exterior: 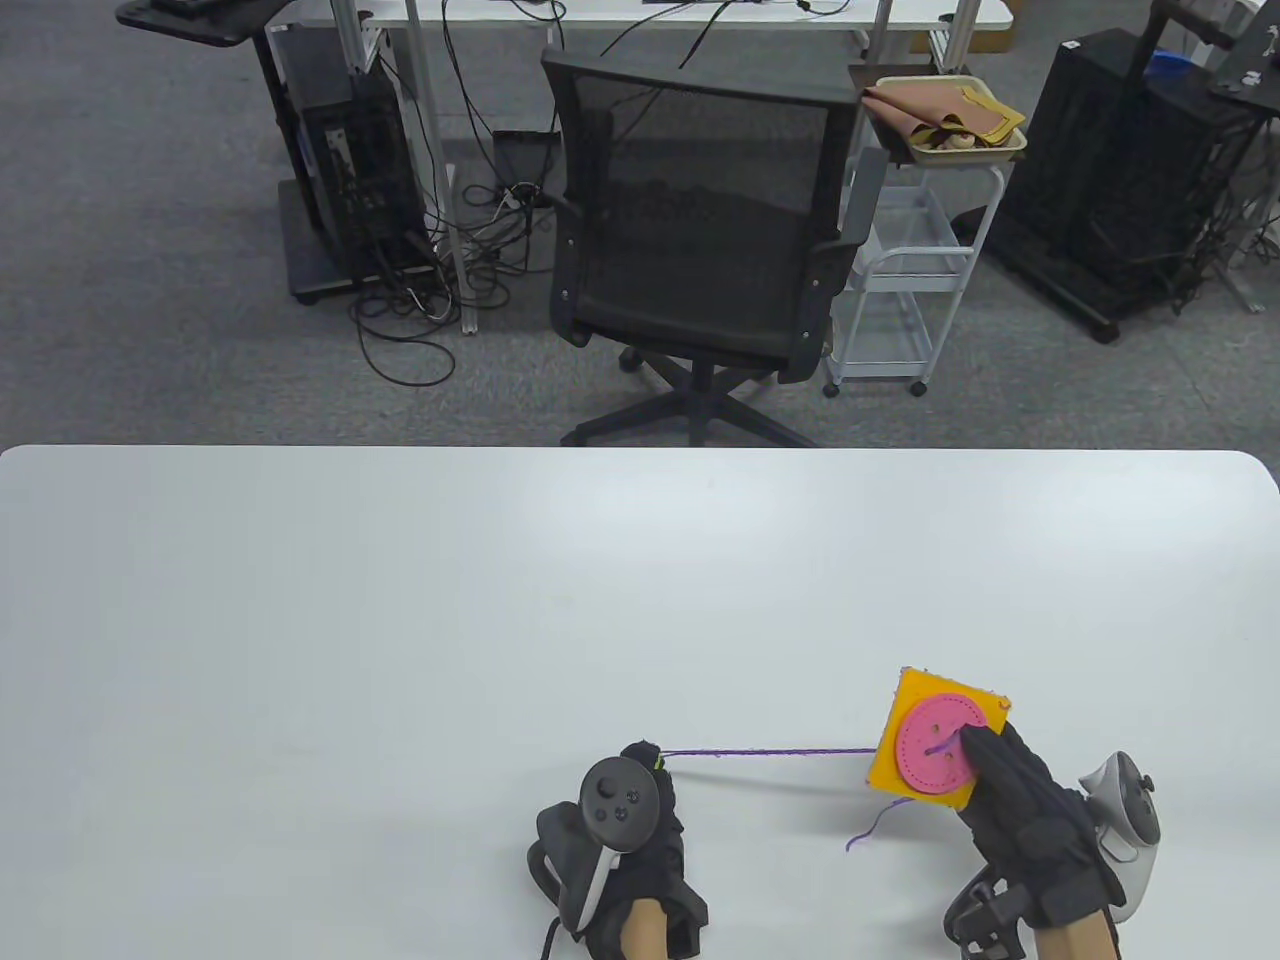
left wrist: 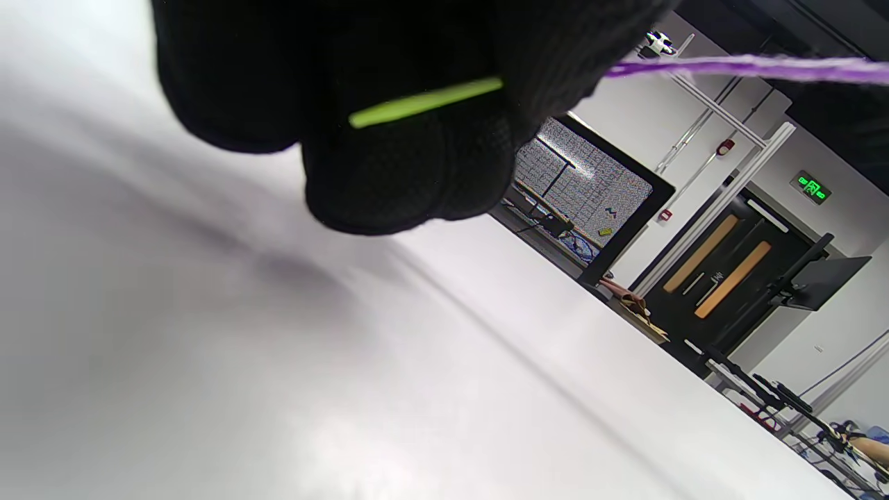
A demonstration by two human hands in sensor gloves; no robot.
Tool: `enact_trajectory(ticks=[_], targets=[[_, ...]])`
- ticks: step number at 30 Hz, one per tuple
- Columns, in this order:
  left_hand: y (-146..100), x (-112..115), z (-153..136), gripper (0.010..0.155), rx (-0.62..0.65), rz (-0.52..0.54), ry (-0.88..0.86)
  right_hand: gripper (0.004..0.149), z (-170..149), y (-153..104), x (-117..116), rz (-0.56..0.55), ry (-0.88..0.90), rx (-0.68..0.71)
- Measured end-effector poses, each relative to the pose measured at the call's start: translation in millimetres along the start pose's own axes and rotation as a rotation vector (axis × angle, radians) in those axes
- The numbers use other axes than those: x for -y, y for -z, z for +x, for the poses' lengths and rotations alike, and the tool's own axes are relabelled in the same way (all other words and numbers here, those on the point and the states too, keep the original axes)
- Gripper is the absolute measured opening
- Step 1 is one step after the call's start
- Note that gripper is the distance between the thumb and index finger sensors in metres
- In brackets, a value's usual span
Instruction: Sew button in X pattern
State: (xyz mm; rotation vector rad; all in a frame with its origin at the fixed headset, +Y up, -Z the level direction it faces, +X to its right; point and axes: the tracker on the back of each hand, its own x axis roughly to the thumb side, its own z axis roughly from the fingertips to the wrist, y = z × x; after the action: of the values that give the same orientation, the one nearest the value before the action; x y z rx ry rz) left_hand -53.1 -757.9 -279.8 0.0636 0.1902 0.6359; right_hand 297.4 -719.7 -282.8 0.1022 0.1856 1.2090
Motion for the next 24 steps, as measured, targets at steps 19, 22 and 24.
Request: enact_trajectory(ticks=[19, 22, 24], targets=[[-2.9, -5.7, 6.3, 0.05, 0.053, 0.108, 0.067, 0.038, -0.8, 1.7, 2.3, 0.024, 0.047, 0.02], [-3.4, -6.0, 7.8, 0.048, 0.06, 0.113, 0.07, 0.038, -0.7, 1.9, 1.5, 0.03, 0.059, 0.025], [-3.6, -6.4, 8.4, 0.046, 0.067, 0.124, 0.068, 0.037, -1.0, 2.0, 1.0, 0.034, 0.065, 0.027]])
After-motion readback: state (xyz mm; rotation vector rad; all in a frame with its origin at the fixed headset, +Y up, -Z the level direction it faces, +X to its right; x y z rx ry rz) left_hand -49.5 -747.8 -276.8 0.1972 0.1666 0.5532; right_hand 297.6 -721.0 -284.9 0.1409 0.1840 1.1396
